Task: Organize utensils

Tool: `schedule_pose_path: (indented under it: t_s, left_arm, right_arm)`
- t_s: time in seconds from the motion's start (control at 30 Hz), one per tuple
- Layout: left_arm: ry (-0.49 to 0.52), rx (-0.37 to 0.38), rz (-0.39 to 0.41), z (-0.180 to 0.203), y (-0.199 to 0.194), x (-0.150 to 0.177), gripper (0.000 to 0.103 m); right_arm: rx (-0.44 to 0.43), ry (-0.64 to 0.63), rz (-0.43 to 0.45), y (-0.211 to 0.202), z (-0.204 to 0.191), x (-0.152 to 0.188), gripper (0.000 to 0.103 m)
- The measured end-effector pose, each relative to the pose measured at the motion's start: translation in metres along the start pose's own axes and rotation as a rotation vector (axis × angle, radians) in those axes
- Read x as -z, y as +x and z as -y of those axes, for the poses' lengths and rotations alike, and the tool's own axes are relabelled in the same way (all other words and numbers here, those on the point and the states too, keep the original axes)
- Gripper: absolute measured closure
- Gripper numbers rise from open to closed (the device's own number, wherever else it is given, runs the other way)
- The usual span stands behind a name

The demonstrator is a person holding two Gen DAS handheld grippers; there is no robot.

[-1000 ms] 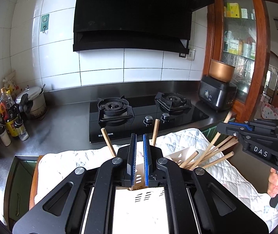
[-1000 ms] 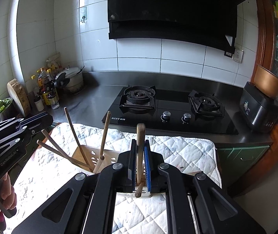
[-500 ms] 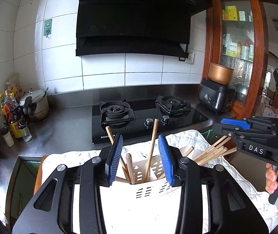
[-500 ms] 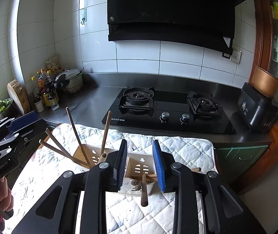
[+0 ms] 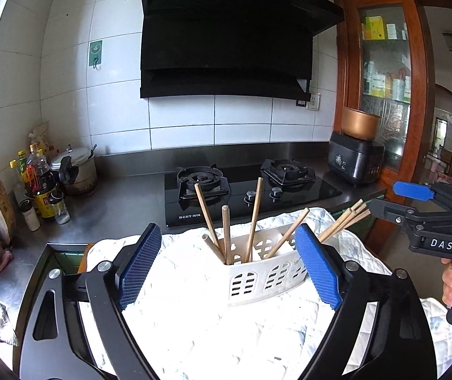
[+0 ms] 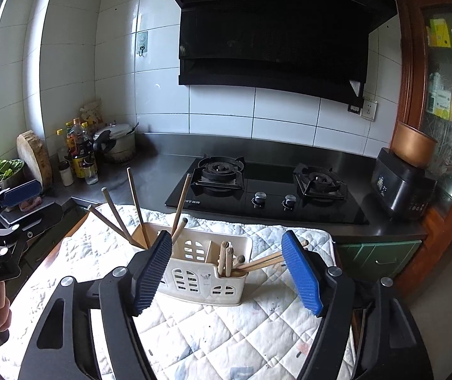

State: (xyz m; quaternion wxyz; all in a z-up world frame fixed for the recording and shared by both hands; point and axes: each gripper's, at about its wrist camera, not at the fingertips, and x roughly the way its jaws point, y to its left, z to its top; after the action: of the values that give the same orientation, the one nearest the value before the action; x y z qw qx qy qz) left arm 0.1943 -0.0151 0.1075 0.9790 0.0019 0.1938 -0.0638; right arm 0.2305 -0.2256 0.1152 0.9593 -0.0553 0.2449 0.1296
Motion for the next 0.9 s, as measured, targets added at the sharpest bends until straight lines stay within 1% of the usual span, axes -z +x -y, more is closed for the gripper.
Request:
schedule_pose_path:
  t_s: [0.03,0.13,0.27,0.47,0.6,0.73,0.9]
  left_arm:
    - [0.005,-0.005,0.003,0.0,-0.004,0.003,0.014]
    - [0.01,-0.008,0.009,0.0,-0.017,0.014,0.01]
    - [0.012,-0.014,0.007,-0.001,-0.03,0.026,0.009]
    - [0.025,-0.027,0.009,-0.001,-0.05,0.046,0.006]
    - [0.045,-0.036,-0.017,0.003,-0.059,0.063,0.005]
    - [0.06,-0.07,-0.023,0.007,-0.067,0.079,0.005]
    - [0.04,-0.061,-0.052,0.004,-0.076,0.099,0.005]
  right_arm:
    - [0.004,0.001,0.007,-0.005,-0.001,0.004,0.024]
    - [0.008,-0.001,0.027,-0.019,-0.005,0.015,0.017]
    - [0.004,0.002,0.032,-0.032,-0.011,0.032,0.013]
    - [0.004,-0.008,0.011,-0.042,-0.025,0.058,0.009]
    - [0.004,-0.006,-0.005,-0.047,-0.033,0.078,0.009]
    - [0.003,0.024,-0.013,-0.054,-0.039,0.097,0.008]
    - [-0.009,0.087,-0.029,-0.062,-0.037,0.118,0.007]
